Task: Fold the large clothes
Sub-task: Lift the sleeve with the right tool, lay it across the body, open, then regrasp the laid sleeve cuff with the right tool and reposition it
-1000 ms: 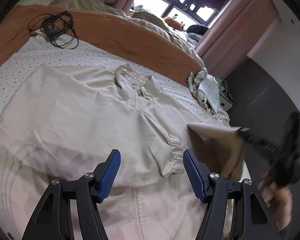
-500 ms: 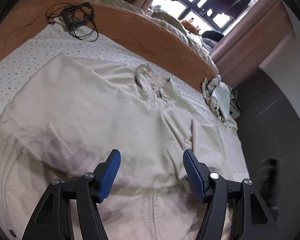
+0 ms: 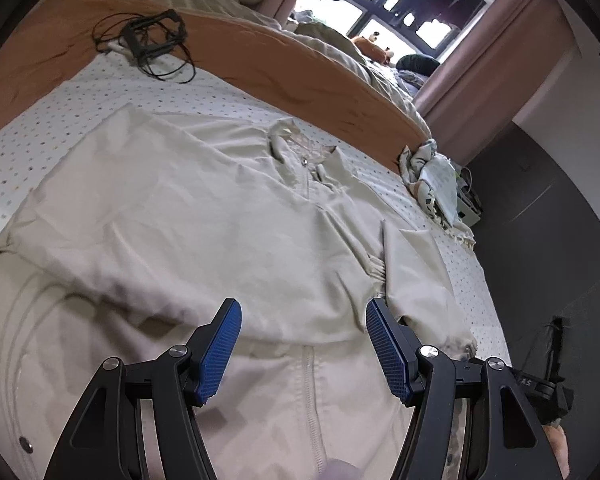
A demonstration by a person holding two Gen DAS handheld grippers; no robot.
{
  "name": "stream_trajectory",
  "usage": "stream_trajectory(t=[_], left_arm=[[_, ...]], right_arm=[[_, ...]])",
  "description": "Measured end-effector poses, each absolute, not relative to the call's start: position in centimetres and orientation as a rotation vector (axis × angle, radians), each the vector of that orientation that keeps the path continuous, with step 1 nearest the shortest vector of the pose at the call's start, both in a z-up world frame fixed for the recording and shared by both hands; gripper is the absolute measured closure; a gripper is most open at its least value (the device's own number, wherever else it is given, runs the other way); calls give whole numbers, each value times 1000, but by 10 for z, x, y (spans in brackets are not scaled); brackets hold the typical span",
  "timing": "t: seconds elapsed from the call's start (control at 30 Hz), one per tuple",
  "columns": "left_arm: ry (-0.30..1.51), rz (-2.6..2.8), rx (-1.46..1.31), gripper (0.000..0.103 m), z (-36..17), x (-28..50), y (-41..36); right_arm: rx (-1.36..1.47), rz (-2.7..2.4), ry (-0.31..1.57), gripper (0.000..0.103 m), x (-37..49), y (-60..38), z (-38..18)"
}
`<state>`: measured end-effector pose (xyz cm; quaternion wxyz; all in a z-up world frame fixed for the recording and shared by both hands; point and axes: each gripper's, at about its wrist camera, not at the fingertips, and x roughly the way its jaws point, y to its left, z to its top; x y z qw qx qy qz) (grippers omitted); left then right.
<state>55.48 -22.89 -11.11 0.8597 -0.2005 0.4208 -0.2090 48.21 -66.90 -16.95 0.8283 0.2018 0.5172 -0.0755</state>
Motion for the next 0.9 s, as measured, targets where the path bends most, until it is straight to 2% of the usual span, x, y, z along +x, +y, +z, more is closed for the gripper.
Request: stream_trajectory(t=[0.3, 0.47, 0.5, 0.53, 0.73, 0.9], left_arm=[[877, -432, -434, 37, -114, 551, -212], [879, -410, -458, 37, -115, 557, -199], [883, -412, -476, 37, -116, 559, -195], [883, -416, -492, 37, -116, 559, -192], [870, -427, -485, 37, -109, 557, -183], [848, -417, -538, 37, -105, 559, -163]], right_arm=[[539, -323, 1140, 33, 494, -695, -214], [537, -365, 1118, 35, 504, -696, -219], [525, -354, 1109, 54, 506, -692, -219], [519, -355, 1108, 60, 507, -691, -218], [469, -334, 1050, 75, 500, -679, -189], [381, -303, 954, 83, 498, -650, -128]])
